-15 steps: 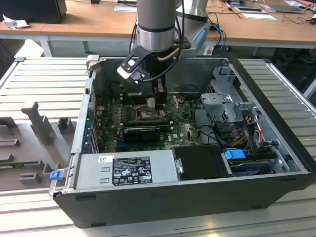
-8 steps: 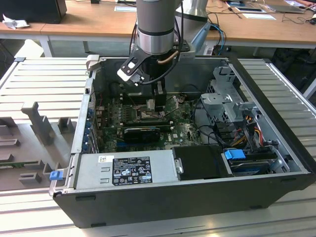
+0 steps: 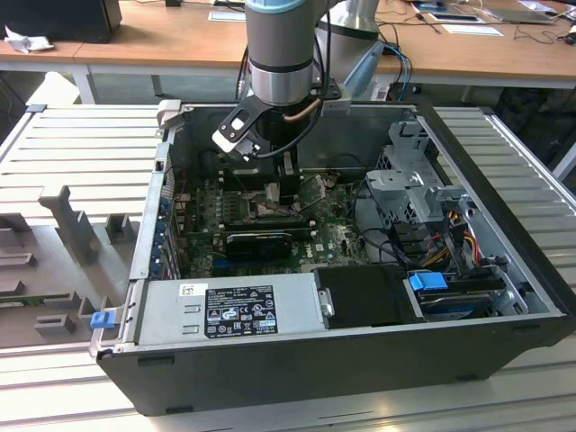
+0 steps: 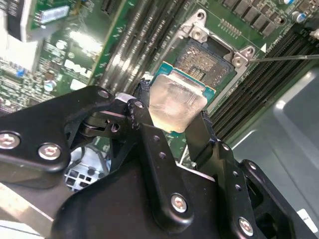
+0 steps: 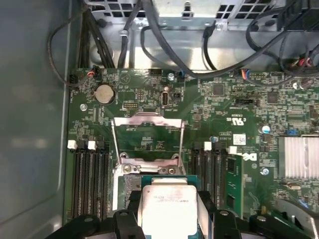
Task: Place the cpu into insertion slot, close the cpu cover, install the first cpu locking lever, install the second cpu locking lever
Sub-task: 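Place the cpu into insertion slot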
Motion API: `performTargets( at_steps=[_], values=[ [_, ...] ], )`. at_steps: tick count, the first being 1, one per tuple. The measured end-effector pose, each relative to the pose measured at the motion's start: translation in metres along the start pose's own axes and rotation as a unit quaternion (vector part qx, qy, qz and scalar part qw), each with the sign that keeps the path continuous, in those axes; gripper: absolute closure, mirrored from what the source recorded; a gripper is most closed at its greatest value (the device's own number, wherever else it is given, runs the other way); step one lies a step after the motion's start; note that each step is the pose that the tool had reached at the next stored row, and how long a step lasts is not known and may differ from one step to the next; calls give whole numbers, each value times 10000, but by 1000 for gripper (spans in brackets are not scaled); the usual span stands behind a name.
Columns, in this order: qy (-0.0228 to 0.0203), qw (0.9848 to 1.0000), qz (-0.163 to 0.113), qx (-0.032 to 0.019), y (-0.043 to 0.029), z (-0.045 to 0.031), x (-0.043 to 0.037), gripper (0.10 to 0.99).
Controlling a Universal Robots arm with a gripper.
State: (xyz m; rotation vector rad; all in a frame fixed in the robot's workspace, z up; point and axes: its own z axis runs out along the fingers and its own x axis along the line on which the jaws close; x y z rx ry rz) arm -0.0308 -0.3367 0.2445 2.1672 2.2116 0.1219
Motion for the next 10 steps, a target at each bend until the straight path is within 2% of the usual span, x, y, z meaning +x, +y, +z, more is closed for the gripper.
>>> performTargets(
  at_steps=[3, 7, 10],
  values=[
    [5, 10000, -10, 0, -29, 63, 34, 557],
    [5, 10000, -14, 0, -118, 128, 81, 557],
    [5, 10000, -13, 0, -150, 176, 99, 557]
  ],
)
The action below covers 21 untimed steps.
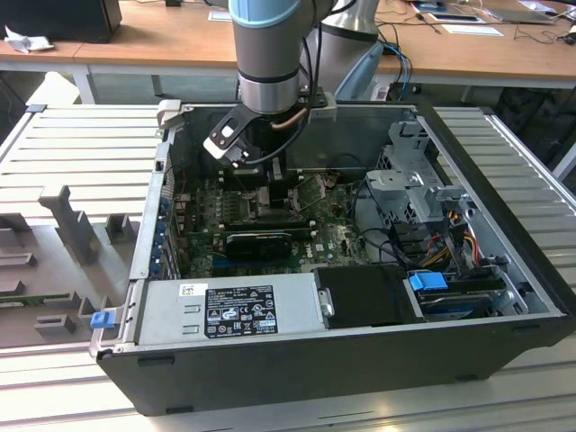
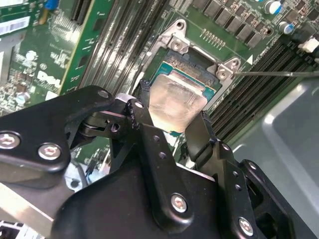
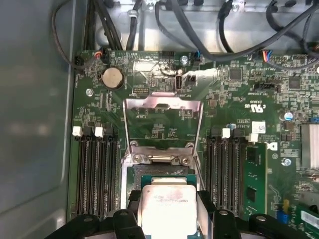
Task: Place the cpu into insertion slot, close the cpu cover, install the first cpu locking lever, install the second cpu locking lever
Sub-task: 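Place the cpu into insertion slot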
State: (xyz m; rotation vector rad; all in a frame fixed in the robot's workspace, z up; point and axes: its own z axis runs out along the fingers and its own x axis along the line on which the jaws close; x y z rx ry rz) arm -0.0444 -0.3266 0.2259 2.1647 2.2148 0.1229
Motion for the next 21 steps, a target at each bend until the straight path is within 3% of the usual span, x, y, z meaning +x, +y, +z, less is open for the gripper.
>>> performTargets(
  at_steps=[13, 21],
  values=[
    [-4, 10000, 83, -2, -19, 156, 8, 557],
    [-9, 9999, 144, -3, -16, 204, 34, 557]
  ],
)
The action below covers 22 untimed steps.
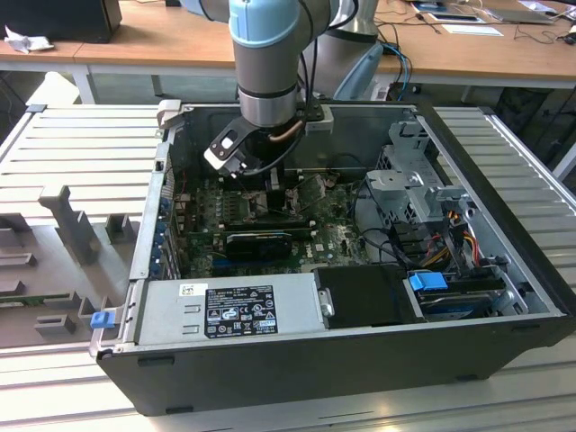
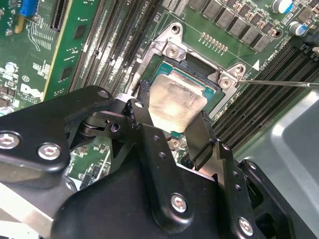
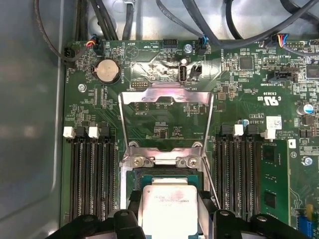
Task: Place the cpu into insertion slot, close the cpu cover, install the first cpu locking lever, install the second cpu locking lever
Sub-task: 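Place the cpu into insertion slot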
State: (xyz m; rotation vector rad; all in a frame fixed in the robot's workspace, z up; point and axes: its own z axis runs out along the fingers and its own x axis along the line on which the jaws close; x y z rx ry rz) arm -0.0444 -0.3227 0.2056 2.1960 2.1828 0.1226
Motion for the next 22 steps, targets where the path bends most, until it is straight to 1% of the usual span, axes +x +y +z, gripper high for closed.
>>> performTargets(
  at_steps=[4, 7, 15, 16, 17, 18, 21, 22],
  values=[
    [1, 10000, -6, 0, 12, 13, 22, 557],
    [1, 10000, -7, 0, 10, 42, 24, 557],
    [1, 10000, -7, 0, 9, 48, 23, 545],
    [2, 10000, -7, 0, 9, 48, 23, 482],
    [4, 10000, -7, -1, 9, 48, 24, 482],
    [5, 10000, -6, 0, 10, 42, 23, 482],
    [5, 10000, -4, 1, 14, -7, 25, 482],
    [5, 10000, -4, 1, 16, -25, 25, 498]
  ],
)
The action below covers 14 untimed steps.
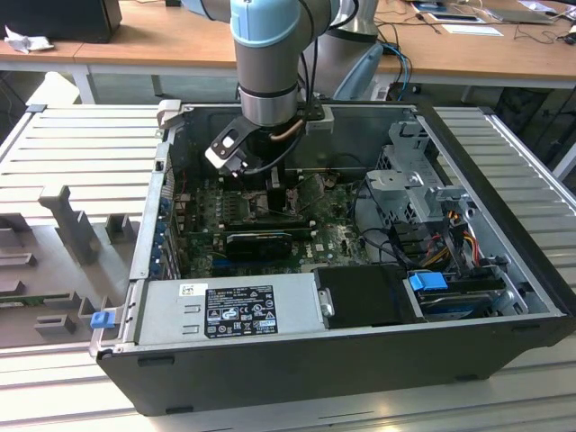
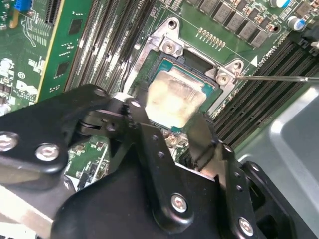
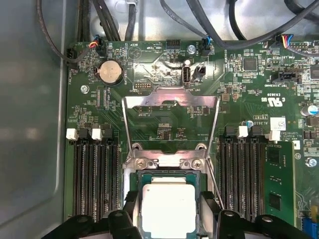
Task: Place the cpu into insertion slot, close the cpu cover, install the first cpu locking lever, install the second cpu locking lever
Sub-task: 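Place the cpu into insertion slot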
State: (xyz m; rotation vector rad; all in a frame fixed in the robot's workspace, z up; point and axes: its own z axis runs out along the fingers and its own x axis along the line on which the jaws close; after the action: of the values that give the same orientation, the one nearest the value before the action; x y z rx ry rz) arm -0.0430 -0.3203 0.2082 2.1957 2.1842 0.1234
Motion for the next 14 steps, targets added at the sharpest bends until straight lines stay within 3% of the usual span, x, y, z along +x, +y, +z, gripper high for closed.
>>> performTargets(
  at_steps=[6, 7, 9, 14],
  values=[
    [-1, 10000, 1, 12, 4, -39, 1, 867],
    [-2, 10000, 1, 12, 4, -41, 1, 867],
    [-3, 10000, 1, 12, 4, -47, 1, 980],
    [-3, 10000, 1, 12, 5, -52, 2, 980]
  ],
)
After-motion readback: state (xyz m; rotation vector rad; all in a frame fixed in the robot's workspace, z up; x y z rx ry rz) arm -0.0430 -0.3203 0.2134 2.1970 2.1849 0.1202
